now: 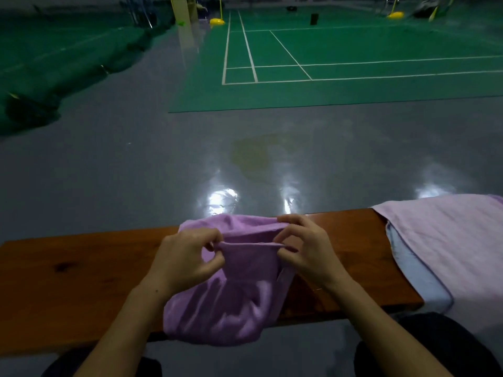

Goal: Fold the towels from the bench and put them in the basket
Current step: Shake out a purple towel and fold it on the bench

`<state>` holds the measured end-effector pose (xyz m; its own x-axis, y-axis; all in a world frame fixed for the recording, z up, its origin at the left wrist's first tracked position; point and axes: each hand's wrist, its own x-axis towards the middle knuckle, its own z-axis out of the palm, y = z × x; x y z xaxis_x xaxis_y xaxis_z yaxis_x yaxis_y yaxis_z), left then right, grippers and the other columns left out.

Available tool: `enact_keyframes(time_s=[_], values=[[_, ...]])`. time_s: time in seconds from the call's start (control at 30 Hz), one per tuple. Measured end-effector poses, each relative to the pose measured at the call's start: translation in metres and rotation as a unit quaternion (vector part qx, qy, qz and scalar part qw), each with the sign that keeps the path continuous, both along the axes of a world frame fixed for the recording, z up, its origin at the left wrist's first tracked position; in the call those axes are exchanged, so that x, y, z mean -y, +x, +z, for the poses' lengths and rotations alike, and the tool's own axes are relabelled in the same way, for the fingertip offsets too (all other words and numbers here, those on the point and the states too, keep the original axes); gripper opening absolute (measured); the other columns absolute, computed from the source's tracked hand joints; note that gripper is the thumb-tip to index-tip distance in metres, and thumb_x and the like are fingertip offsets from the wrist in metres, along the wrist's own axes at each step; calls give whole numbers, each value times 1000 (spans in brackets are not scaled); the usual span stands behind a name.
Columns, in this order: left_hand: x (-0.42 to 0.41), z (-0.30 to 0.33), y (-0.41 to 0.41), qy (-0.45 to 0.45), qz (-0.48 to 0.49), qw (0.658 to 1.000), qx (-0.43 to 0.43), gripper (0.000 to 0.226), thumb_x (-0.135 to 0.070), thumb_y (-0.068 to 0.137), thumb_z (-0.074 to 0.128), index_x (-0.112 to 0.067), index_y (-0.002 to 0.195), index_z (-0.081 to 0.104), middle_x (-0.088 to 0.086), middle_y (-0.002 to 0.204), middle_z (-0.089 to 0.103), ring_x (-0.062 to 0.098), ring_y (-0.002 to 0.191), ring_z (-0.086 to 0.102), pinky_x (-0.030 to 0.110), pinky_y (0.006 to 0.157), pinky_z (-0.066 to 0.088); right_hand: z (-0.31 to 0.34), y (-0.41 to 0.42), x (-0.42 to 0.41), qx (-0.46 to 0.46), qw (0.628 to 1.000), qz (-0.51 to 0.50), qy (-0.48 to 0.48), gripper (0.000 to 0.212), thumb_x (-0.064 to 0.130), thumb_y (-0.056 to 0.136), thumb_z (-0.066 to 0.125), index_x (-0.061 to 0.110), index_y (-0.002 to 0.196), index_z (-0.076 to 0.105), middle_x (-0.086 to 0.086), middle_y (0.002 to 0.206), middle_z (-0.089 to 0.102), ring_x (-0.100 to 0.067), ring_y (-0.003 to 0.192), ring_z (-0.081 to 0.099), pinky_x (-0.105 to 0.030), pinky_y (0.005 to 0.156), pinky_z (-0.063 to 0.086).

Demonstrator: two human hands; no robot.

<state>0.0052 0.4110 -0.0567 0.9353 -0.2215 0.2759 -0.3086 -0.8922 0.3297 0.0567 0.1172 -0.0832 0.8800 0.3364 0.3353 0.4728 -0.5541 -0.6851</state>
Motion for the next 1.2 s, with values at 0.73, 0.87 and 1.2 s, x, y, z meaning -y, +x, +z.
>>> enact_keyframes(time_s=[0.73, 0.87, 1.2], values=[[35, 72, -6, -311, 55, 939, 134, 19, -12, 77, 83, -18, 88, 68, -6, 84, 72, 15, 79, 71, 44, 75, 63, 83, -19, -4, 5, 994, -99, 46, 13, 38, 85, 67, 26, 86, 72, 11, 81, 69, -15, 86, 63, -34, 74, 53], [36, 118, -18, -392, 12, 913, 113, 27, 4, 84, 80, -7, 104, 65, 7, 92, 72, 23, 81, 74, 43, 74, 66, 121, -25, -4, -57, 990, -57, 118, 5, 17, 95, 70, 17, 90, 71, -3, 83, 71, -13, 75, 63, -38, 67, 53], [30, 176, -69, -558, 30, 829, 9, 30, -23, 86, 80, -14, 114, 78, 5, 108, 80, 25, 104, 76, 35, 80, 64, 200, -74, 11, -142, 962, 0, 234, 19, 24, 91, 80, 12, 105, 78, -8, 94, 79, -23, 89, 75, -31, 70, 62]])
